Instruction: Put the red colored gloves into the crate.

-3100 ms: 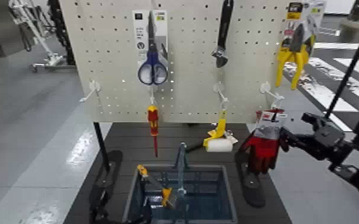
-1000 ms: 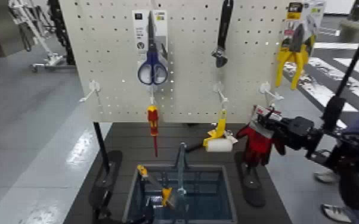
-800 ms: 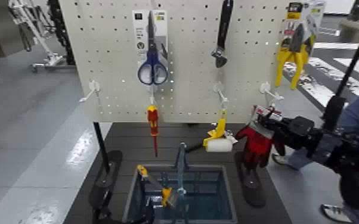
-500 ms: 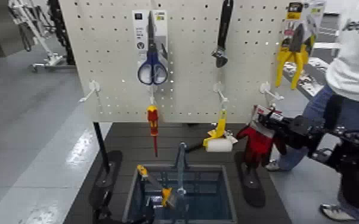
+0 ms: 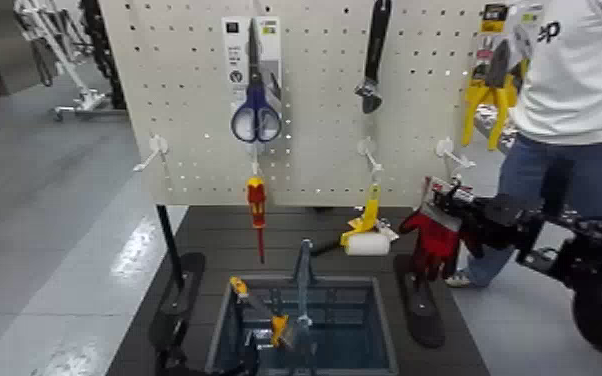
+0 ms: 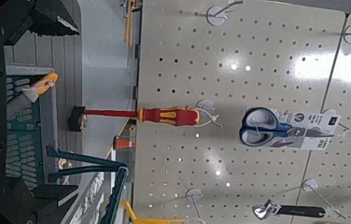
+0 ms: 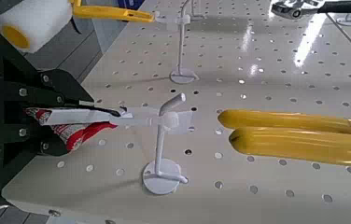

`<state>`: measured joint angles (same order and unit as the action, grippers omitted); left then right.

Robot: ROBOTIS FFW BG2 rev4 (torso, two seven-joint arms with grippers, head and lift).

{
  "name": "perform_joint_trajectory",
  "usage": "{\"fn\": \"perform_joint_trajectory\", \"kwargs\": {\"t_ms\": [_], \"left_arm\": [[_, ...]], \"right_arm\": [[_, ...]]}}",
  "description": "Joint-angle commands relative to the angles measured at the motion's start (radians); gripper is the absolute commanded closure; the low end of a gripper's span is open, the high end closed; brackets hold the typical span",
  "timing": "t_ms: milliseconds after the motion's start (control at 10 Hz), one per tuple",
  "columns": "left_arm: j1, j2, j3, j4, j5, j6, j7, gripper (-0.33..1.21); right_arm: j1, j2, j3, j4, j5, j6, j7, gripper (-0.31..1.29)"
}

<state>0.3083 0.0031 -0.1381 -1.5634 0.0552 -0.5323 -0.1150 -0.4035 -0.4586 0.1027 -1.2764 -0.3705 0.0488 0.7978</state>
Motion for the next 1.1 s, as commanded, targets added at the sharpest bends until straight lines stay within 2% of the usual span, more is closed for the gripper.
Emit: {"fn": "perform_joint_trajectory", "kwargs": {"t_ms": [100, 300, 500, 800, 1100], "left_arm": [[0.0, -0.117, 0.002, -0.001, 0.002, 0.0, 0.0, 0.11], [0.0, -0.115, 0.002, -0.001, 0.002, 0.002, 0.0, 0.11], [0.0, -0.115, 0.002, -0.001, 0.003, 0.002, 0.0, 0.11], [0.002, -0.114, 0.002, -0.001, 0.006, 0.005, 0.0, 0.11], [0.002, -0.11, -0.002, -0.003, 0.009, 0.006, 0.005, 0.11]], "right_arm": [[0.002, 0.002, -0.006, -0.015, 0.007, 0.006, -0.002, 1.17], [0.015, -0.003, -0.023, -0.057, 0.015, 0.028, 0.0, 1.17], [0.052, -0.012, -0.052, -0.138, 0.019, 0.062, -0.002, 1.17], [0.12, -0.021, -0.094, -0.307, 0.018, 0.135, -0.009, 1.17], [0.198, -0.018, -0.123, -0.474, -0.008, 0.227, -0.032, 1.17]]}}
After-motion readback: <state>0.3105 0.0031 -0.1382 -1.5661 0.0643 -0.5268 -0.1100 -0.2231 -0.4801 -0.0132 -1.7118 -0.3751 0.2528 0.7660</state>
